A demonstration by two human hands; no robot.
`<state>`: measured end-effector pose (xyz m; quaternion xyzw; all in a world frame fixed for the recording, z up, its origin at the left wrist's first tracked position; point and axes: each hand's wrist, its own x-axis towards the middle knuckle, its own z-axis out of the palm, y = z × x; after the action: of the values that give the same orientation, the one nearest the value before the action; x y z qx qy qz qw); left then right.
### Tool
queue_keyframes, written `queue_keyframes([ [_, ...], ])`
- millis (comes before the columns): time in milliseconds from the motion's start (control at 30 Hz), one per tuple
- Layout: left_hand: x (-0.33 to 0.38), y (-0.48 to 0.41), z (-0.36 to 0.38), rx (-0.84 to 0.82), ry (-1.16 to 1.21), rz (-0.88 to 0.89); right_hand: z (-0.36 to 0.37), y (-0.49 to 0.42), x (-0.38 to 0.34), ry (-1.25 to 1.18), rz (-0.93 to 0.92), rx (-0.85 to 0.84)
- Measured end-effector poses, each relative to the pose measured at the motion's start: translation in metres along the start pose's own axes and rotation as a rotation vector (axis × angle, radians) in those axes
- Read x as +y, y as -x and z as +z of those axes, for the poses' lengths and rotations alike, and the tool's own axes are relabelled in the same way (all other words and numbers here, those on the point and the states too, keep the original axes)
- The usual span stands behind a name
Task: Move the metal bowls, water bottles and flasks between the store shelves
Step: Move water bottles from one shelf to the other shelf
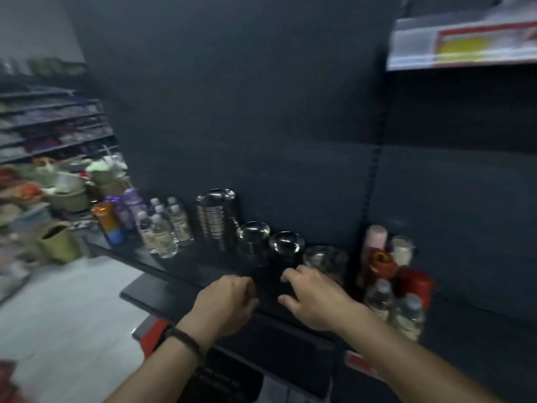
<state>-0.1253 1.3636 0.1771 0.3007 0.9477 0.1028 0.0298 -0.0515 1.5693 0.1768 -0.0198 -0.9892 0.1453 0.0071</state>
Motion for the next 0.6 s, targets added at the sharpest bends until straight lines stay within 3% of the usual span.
queue_keyframes([
  [600, -0.241, -0.087, -0.061, 0.004, -0.049, -0.392, 0.035, -0.269, -0.146, -0.010, -0.302, -0.102],
])
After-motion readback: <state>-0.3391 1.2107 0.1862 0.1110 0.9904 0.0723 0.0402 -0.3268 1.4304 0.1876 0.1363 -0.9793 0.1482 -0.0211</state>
